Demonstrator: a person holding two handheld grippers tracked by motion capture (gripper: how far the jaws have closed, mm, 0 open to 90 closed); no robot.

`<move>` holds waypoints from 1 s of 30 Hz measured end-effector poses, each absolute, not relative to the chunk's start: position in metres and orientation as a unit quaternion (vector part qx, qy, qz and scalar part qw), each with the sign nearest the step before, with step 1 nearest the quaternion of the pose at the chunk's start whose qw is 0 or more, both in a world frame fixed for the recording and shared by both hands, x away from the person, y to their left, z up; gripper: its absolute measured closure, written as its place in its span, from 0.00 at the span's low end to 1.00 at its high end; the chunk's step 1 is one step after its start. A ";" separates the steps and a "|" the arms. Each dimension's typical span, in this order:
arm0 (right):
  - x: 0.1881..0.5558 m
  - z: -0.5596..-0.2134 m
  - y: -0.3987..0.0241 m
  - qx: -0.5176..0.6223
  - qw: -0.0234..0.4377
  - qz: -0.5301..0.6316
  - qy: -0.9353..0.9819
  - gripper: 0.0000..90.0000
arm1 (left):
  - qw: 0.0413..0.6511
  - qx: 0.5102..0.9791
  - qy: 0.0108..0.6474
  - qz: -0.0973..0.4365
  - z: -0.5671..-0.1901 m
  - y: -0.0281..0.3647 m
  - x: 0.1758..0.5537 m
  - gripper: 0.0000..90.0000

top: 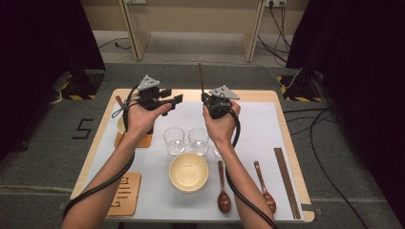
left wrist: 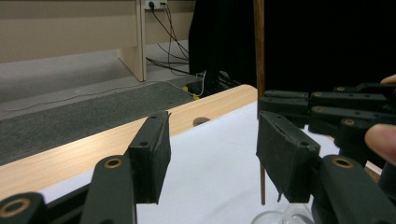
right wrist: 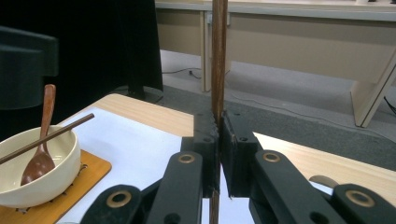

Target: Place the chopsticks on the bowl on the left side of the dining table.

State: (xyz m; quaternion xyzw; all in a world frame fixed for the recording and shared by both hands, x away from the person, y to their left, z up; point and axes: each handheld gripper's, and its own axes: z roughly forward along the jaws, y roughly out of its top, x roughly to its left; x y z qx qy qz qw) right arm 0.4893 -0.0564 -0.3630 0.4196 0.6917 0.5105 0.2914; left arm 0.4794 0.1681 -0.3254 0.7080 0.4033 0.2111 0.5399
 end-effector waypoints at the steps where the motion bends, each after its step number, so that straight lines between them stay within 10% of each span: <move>1: 0.489 -0.363 -0.056 0.419 0.292 0.510 0.692 0.95 | 0.541 0.708 0.402 0.210 -0.324 0.166 0.480 0.49; 30: 0.481 -0.366 -0.047 0.400 0.303 0.511 0.698 0.95 | 0.553 0.715 0.375 0.205 -0.312 0.123 0.505 0.63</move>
